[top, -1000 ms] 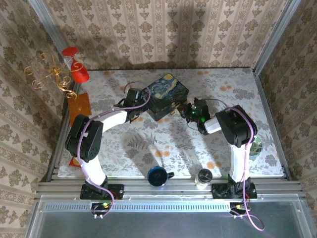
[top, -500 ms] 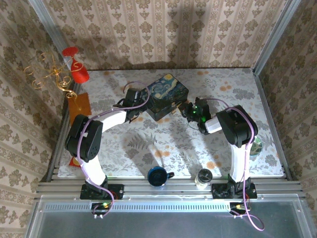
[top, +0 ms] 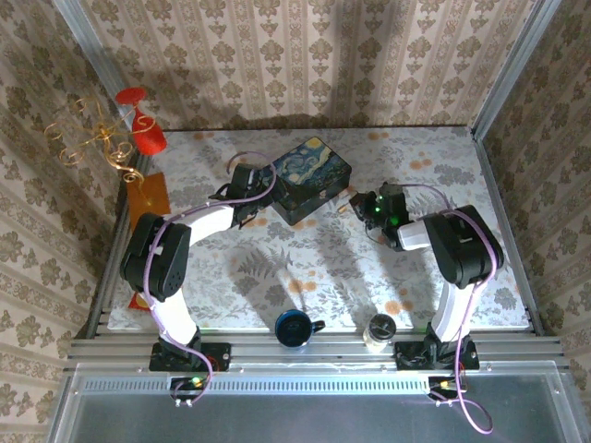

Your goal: Unlock the padlock with the key

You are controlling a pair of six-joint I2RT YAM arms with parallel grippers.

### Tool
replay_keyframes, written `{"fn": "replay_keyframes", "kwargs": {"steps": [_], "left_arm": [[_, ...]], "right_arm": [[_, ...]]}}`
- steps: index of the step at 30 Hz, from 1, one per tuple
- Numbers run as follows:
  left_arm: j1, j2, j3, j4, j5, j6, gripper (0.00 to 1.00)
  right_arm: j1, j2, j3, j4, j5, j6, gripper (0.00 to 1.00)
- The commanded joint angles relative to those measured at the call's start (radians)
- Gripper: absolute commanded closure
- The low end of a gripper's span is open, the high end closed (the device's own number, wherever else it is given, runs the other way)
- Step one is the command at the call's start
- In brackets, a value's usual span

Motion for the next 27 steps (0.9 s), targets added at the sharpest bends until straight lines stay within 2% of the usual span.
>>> {"fn": "replay_keyframes", "kwargs": {"steps": [1,8,13,19,22,27], "left_arm": [[0.038,0.021,-0.032,-0.135,-0.065,0.013,0.0],[0.044,-0.047,-0.04,-0.133,-0.063,0.049,0.0],[0.001,-0.156,-0.061,-0.133,-0.089,0.115,0.0],[-0.141,-0.244,-0.068,-0.212,-0.151,0.203,0.0],[-0.211,-0.27,-0.079,-0.23,-0.133,0.203,0.0],[-0.319,-0.267,-0.114,-0.126,-0.039,0.132,0.0]], "right_arm": [[-0.006,-0.103,-0.023,-0.113,0.037,-0.095,1.0],[-0.013,-0.314,-0.034,-0.407,0.062,-0.255,1.0],[-0.015,-0.459,-0.006,-0.651,0.083,-0.376,1.0],[-0.017,-0.563,0.079,-0.972,0.085,-0.524,1.0],[-0.018,-0.603,0.1,-1.084,0.118,-0.569,1.0],[-0.035,-0.632,0.109,-1.161,0.148,-0.609,1.0]]}}
